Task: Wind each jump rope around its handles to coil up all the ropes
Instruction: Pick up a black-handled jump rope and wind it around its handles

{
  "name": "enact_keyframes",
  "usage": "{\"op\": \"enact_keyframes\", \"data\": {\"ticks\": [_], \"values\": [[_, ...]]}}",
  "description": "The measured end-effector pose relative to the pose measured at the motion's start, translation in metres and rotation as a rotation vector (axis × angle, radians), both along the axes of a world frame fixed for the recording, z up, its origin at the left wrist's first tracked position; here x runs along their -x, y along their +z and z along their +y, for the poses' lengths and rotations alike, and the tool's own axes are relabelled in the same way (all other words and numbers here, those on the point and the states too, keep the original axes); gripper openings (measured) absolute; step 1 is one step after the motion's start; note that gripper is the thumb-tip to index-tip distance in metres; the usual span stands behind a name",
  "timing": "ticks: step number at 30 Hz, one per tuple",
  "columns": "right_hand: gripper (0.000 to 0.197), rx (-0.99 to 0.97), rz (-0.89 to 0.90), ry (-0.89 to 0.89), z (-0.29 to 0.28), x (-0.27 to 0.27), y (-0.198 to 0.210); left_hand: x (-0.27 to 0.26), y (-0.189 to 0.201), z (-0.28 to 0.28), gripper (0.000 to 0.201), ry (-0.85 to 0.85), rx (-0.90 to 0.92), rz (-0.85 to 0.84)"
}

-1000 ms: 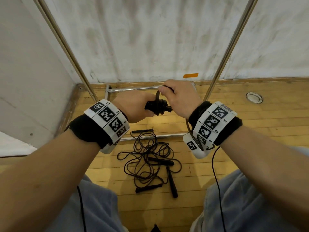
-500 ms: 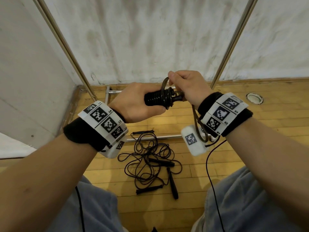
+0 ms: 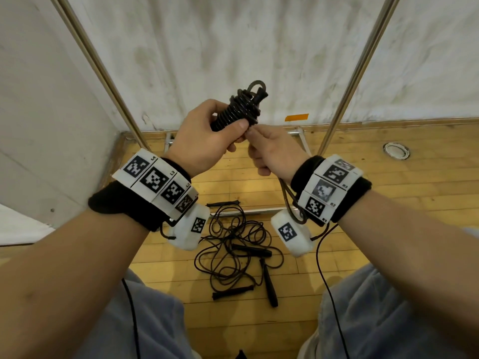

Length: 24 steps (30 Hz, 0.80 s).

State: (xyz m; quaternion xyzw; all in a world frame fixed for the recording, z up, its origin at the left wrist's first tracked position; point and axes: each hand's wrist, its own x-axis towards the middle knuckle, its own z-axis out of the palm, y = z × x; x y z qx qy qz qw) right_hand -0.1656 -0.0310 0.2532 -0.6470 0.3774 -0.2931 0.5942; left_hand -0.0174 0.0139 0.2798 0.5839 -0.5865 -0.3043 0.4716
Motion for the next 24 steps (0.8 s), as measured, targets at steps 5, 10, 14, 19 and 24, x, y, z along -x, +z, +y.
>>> {"op": "enact_keyframes", "data": {"ticks": [5,10,14,19,24], "values": [[0.02,0.008,0.116,0.087,0.016,-0.01,0.003,-0.011,-0.003,-0.012,0.025,0.214,-0.004,-0.026],[0.018,0.15,0.31,0.071,0.02,-0.009,0.005,-0.02,-0.012,-0.018,0.035,0.261,-0.069,-0.272],[0.023,0.36,0.476,0.037,0.016,-0.007,0.002,-0.023,-0.019,-0.019,0.04,0.255,-0.164,-0.468],[0.026,0.4,0.514,-0.01,0.014,-0.005,0.001,-0.021,-0.025,-0.018,0.044,0.188,-0.149,-0.535],[0.029,0.488,0.528,-0.045,0.009,0.0,0.002,-0.021,-0.019,-0.015,0.045,0.117,-0.198,-0.423]]}}
